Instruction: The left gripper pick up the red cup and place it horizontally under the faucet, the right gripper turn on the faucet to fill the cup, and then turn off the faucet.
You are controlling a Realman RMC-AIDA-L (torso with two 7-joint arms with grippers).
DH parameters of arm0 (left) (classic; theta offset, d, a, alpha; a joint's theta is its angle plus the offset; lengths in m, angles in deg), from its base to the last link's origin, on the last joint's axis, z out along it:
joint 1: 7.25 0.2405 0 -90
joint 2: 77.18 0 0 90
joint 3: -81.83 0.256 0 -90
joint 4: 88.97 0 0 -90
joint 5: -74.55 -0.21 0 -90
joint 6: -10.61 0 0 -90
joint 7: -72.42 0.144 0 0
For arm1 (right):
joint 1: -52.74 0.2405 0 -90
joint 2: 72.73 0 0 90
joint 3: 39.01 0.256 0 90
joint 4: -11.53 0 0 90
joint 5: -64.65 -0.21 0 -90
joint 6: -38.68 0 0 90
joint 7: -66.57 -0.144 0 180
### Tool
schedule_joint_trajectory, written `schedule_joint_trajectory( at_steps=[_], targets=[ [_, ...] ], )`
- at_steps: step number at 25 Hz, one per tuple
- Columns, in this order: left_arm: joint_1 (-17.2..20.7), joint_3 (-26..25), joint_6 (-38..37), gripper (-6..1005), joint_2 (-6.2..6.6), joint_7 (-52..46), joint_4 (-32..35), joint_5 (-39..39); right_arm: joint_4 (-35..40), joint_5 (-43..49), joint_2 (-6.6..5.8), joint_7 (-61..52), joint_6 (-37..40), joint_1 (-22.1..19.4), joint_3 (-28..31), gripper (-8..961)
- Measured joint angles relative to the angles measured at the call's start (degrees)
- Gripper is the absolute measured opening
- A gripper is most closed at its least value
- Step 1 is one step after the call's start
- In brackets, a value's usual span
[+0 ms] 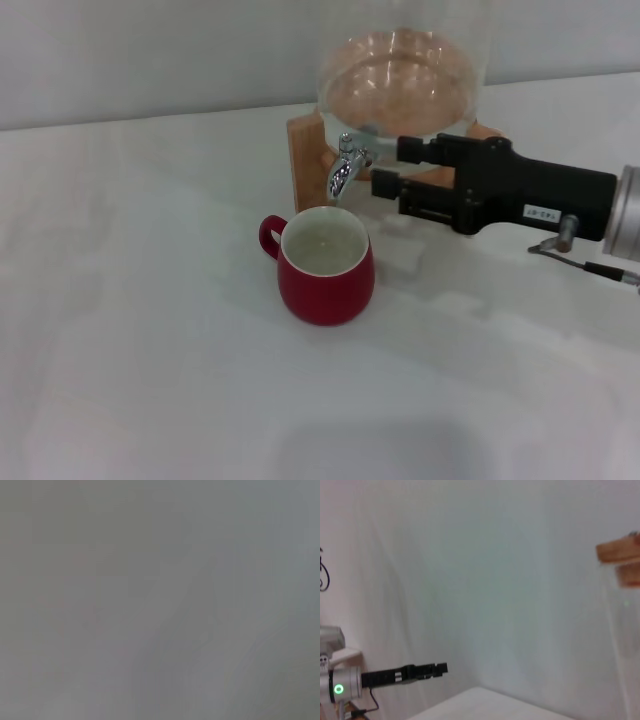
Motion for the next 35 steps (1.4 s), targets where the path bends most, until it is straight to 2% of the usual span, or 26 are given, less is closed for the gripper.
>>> schedule_joint_trajectory(
  at_steps=[12, 21, 29, 32, 35],
  targets=[
    [0.55, -0.22, 0.33, 702, 0.01, -0.34, 0.00, 0.00, -0.52, 0.09, -0.02, -2.07, -6.68, -3.80, 14.33, 628],
    [1.57, -0.31, 1.45, 702, -0.23, -1.95, -0.01, 0.17, 0.47, 2.24, 0.05, -1.24, -6.48, -3.36, 25.75, 628],
    [5.12, -4.19, 10.43, 702, -0.54, -3.15, -0.19, 0.46, 1.57, 3.11, 0.15, 5.25, 2.74, -2.33, 28.36, 628],
    [6.68, -6.13, 14.04, 702, -0.57, -7.62, 0.01, 0.24, 1.57, 3.20, 0.15, 6.20, 5.48, -2.29, 28.43, 629],
    [8.07, -6.49, 16.31, 702, -0.05, -14.10, 1.30, -1.30, 1.55, 3.08, 0.07, 6.20, 7.02, -2.17, 28.54, 631]
  ],
)
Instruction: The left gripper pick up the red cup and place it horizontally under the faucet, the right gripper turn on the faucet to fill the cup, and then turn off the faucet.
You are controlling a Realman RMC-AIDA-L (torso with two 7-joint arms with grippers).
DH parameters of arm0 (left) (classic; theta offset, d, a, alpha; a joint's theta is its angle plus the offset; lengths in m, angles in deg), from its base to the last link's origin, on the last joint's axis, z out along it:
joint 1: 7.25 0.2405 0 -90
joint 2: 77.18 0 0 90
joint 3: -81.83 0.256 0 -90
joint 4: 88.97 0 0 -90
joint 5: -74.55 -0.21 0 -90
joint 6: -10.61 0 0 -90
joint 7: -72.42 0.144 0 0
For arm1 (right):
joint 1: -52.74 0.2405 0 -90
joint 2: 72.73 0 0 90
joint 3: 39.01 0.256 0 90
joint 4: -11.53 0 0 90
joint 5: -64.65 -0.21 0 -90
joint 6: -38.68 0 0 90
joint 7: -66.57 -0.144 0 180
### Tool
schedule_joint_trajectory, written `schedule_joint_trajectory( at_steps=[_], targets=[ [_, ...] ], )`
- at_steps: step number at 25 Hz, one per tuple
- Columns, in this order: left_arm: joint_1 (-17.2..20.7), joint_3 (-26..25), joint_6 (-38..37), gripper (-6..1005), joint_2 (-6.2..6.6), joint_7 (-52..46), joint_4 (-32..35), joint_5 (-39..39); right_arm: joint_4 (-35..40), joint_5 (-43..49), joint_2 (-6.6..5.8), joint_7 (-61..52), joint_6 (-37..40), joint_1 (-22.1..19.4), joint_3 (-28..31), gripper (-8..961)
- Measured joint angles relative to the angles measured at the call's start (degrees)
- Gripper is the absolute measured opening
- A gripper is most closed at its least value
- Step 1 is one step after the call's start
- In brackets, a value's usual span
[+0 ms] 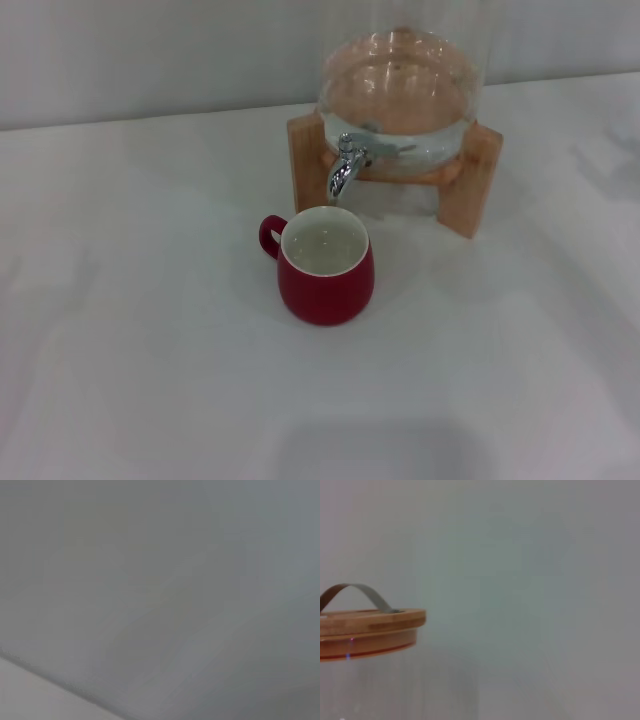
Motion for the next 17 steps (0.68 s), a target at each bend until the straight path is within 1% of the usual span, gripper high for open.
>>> schedule_joint_trajectory(
  at_steps=[1, 2, 4, 6, 13, 17],
  targets=[
    [0.32, 0.00, 0.36, 702, 0.08, -2.20, 0.87, -1.18, 0.01, -0.06, -0.03, 0.01, 0.30, 0.09, 0.09, 631],
    [0.64, -0.03, 0.48, 702, -0.15, -4.70, 2.57, -3.66, 0.06, -0.03, -0.03, 0.01, 0.63, 0.19, 0.22, 631],
    [0.98, -0.05, 0.83, 702, -1.11, -7.38, 6.15, -7.96, 0.18, 0.15, 0.01, -0.01, 1.08, 0.34, 0.43, 631],
    [2.07, 0.86, 1.76, 702, -2.20, -6.87, 10.82, -10.24, 0.39, 0.25, 0.01, -0.18, 1.38, 0.43, 0.58, 631],
    [4.36, 4.95, 4.70, 702, -2.32, -0.51, 15.25, -8.05, 0.84, 0.23, -0.01, -0.41, 1.49, -0.15, 0.93, 631],
    [4.74, 5.73, 5.23, 702, -2.42, 5.48, 14.69, -5.40, 1.92, 0.07, 0.00, -0.19, 1.66, -0.06, 1.11, 631]
  ],
)
